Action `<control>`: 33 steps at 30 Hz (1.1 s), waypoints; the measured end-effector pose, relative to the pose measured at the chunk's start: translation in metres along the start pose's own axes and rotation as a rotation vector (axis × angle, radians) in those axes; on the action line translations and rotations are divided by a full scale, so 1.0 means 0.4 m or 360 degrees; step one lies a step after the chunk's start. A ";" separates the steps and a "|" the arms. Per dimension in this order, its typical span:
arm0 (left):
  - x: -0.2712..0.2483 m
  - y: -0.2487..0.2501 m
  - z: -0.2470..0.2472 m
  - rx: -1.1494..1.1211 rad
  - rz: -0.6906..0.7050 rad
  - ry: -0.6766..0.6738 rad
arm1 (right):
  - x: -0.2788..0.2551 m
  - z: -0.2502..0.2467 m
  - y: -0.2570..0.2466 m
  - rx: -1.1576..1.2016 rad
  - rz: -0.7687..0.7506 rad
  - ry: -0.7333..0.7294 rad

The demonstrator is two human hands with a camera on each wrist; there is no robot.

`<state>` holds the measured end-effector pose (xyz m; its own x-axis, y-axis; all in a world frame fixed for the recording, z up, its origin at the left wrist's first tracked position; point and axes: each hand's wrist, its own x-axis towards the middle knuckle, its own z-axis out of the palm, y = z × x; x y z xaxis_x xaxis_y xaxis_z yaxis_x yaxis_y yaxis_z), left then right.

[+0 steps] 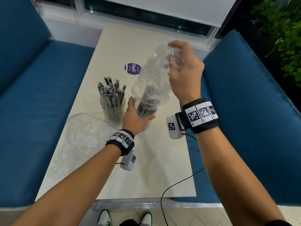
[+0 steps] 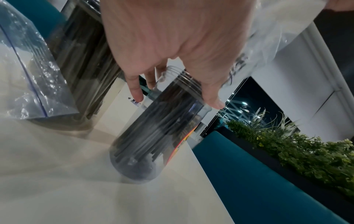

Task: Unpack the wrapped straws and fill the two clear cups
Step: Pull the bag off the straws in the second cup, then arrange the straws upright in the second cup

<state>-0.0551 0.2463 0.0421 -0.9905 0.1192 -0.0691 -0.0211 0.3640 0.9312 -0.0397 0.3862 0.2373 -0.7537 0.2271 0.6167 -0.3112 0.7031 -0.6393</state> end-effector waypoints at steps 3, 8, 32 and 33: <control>-0.004 -0.002 -0.009 -0.0021 -0.0020 -0.0027 | 0.015 -0.045 -0.026 0.0053 -0.0002 0.0216; -0.056 -0.020 -0.024 0.0083 -0.0046 -0.0054 | 0.042 -0.164 -0.069 0.0186 -0.0075 0.0652; -0.286 0.057 -0.082 -0.1148 -0.0692 0.0002 | -0.521 -0.043 -0.027 0.0078 0.0727 -0.0858; -0.281 0.053 -0.091 -0.1123 -0.0718 0.0069 | -0.527 -0.046 -0.034 0.0099 0.0643 -0.0874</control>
<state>0.0508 0.2072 0.0826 -0.8706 0.0598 -0.4883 -0.4826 -0.2967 0.8240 0.1341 0.3411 0.1246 -0.9969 0.0773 0.0123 0.0359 0.5914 -0.8056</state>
